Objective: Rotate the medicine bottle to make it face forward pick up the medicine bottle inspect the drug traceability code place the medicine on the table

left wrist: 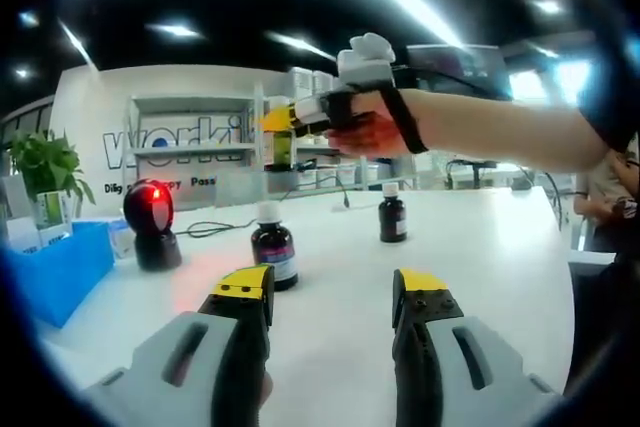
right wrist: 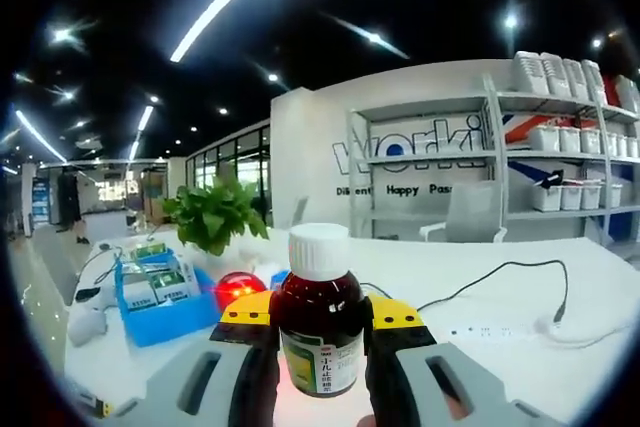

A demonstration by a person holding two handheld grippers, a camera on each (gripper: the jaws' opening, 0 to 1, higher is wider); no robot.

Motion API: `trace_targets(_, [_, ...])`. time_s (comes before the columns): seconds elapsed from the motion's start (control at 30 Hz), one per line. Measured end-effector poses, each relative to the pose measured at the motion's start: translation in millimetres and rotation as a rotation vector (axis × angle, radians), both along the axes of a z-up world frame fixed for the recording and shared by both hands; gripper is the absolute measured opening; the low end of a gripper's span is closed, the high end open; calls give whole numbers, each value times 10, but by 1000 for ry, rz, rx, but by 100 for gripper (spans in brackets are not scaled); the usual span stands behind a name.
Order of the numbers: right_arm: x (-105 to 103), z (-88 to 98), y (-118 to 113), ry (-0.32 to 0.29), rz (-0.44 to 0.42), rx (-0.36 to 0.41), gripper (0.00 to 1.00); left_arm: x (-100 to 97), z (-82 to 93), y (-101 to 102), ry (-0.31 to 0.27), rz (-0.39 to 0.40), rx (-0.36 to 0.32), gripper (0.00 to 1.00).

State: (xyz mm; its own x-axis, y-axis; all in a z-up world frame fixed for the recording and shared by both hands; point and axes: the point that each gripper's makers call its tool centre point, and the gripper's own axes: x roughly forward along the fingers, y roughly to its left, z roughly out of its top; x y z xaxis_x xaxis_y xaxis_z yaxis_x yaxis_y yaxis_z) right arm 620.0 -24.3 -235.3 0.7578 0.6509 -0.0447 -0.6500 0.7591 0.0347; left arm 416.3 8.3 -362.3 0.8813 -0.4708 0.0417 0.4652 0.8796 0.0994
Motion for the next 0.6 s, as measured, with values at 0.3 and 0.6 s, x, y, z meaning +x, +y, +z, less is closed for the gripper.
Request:
trace_targets(0.3, [-134, -117, -200, -18, -6, -28, 28, 4, -3, 3, 0, 4, 5, 38])
trace_targets(0.6, [-304, -349, -334, -19, -25, -19, 28, 6, -13, 5, 3, 6, 9, 38])
